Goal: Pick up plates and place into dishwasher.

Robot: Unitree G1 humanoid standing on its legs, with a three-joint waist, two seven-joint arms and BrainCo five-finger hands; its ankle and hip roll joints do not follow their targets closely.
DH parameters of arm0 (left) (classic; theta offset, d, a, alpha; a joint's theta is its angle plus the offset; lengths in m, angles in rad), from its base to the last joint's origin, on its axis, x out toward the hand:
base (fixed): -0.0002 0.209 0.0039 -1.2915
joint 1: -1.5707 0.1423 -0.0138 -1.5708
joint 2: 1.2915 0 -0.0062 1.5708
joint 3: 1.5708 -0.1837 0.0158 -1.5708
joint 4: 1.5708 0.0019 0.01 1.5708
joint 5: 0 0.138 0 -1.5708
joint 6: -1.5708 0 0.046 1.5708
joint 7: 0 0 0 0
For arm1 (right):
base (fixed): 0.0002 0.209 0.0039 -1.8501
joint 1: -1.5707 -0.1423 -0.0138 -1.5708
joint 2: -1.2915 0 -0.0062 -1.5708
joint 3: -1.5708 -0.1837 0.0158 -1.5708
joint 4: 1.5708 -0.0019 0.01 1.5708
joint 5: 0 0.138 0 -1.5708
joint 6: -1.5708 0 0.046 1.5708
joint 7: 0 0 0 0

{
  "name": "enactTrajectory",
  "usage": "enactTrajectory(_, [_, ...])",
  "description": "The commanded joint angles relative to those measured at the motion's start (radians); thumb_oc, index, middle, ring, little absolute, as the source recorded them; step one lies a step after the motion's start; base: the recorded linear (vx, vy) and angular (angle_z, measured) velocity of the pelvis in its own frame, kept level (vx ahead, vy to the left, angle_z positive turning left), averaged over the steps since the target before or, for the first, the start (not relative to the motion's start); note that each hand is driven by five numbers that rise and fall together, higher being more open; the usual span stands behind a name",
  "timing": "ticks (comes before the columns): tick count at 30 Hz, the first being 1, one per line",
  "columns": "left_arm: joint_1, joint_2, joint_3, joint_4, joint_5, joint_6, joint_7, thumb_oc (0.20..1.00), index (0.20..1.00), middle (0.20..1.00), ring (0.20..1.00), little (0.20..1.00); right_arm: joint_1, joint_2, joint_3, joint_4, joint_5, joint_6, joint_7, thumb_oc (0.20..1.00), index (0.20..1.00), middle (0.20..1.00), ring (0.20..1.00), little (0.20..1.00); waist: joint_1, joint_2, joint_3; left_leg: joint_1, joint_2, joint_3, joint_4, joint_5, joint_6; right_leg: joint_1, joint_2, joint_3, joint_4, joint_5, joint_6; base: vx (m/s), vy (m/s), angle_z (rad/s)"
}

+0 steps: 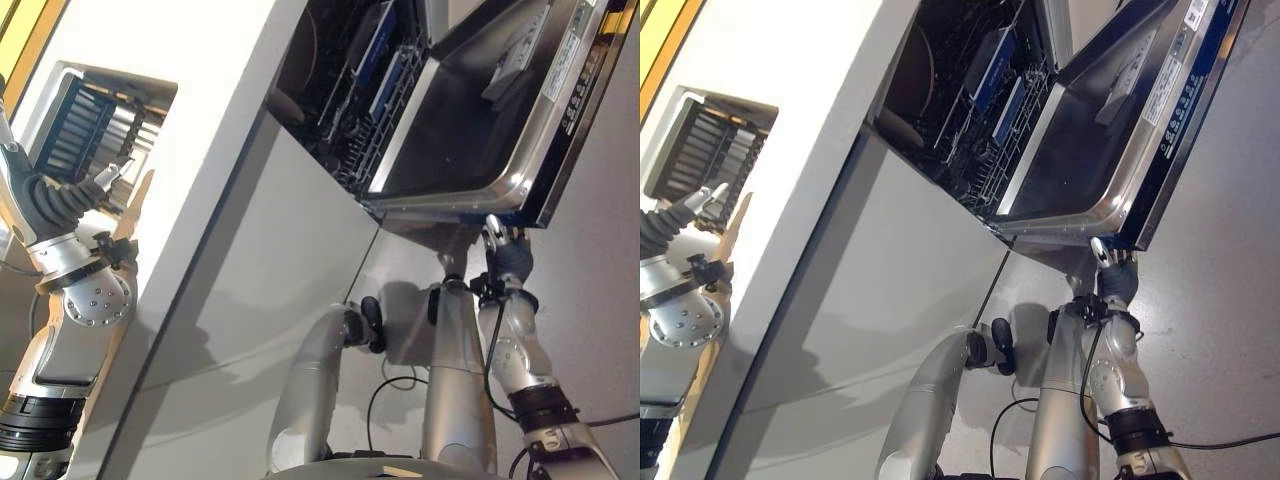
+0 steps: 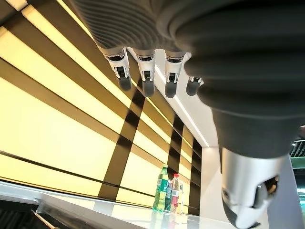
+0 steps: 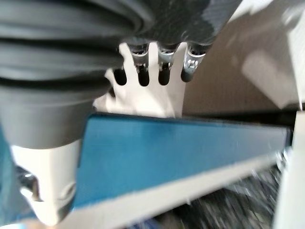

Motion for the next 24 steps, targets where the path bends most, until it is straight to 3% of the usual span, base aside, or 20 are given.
enactTrajectory(1, [0.064,-0.154,-0.156,0.036,-0.081,-0.022,-0.008,1.000,1.000,1.000,1.000,1.000,-0.263,-0.039,0.044,-0.123,-0.087,-0.040,0.150,1.000,1.000,1.000,1.000,1.000,0.040,0.005,0.070,0.077,-0.002,0.009,0.065,-0.026,0.051,0.106,0.046,-0.071,-0.028,-0.039,-0.047,0.04,0.041,-0.07])
enactTrajectory(9, [0.084,-0.151,-0.112,0.065,-0.137,-0.047,0.025,1.000,1.000,1.000,1.000,1.000,-0.337,-0.040,0.143,-0.270,-0.270,-0.078,0.231,1.000,1.000,1.000,1.000,1.000,0.066,-0.007,0.070,0.232,-0.020,-0.031,-0.159,0.129,0.020,0.279,0.066,-0.110,-0.205,0.011,-0.039,-0.01,0.093,0.06])
enactTrajectory(10, [0.089,-0.150,-0.104,0.069,-0.142,-0.050,0.020,1.000,1.000,1.000,1.000,1.000,-0.348,-0.044,0.148,-0.279,-0.271,-0.072,0.230,1.000,1.000,1.000,1.000,1.000,0.071,-0.010,0.070,0.242,-0.020,-0.029,-0.186,0.164,0.025,0.294,0.062,-0.119,-0.234,0.043,-0.046,-0.06,0.076,0.06])
enactTrajectory(20, [0.147,-0.151,-0.060,0.082,-0.139,-0.064,-0.030,1.000,1.000,1.000,1.000,1.000,-0.373,-0.026,0.180,-0.294,-0.280,-0.020,0.194,1.000,1.000,1.000,1.000,1.000,0.157,-0.054,-0.033,0.412,-0.044,-0.105,-0.364,0.184,0.024,0.511,0.032,-0.188,-0.405,0.083,-0.028,0.06,0.045,0.11])
enactTrajectory(24, [0.168,-0.159,-0.038,0.085,-0.129,-0.064,-0.073,1.000,1.000,1.000,1.000,1.000,-0.342,-0.013,0.187,-0.287,-0.277,-0.012,0.180,1.000,1.000,1.000,1.000,1.000,0.191,-0.087,-0.092,0.498,-0.043,-0.137,-0.479,0.184,0.022,0.637,0.029,-0.226,-0.543,0.123,-0.012,0.14,0.020,0.21])
